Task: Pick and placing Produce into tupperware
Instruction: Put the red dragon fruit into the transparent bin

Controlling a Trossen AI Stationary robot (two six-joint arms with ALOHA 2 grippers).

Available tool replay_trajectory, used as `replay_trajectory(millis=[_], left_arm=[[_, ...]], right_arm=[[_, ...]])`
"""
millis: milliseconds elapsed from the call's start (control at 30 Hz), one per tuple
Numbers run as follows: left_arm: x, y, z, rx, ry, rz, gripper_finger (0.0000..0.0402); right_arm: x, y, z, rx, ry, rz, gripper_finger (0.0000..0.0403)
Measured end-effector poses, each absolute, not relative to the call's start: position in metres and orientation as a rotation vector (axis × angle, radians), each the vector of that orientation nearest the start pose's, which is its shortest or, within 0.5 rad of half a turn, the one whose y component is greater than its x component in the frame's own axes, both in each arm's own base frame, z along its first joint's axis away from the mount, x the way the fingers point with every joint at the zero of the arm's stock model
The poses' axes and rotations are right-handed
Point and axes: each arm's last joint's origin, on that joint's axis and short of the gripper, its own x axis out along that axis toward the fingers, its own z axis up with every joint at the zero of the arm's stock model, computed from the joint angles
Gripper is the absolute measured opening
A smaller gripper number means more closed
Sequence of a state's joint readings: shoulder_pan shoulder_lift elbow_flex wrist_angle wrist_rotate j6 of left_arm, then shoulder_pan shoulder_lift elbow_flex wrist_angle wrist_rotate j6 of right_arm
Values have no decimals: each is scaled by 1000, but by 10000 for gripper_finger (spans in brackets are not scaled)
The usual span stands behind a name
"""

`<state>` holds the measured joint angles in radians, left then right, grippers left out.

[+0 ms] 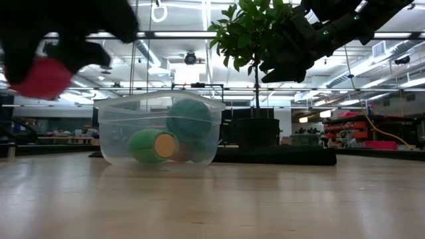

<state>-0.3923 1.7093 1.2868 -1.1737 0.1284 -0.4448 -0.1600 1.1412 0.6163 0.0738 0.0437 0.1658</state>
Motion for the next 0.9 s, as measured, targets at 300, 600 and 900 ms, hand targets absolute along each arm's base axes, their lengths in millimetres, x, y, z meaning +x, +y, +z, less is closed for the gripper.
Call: replay_trajectory(millis=[300,600,900], left_arm=[[299,-81,251,-53,1571,-42,228],[320,-32,268,-3,1440,-71,228],[337,-2,243,47,1485,-117,228]], right_arm=[[236,-39,231,189,433,-238,291],[236,-39,231,188,433,-237,291],[236,-40,231,178,435,-235,291]])
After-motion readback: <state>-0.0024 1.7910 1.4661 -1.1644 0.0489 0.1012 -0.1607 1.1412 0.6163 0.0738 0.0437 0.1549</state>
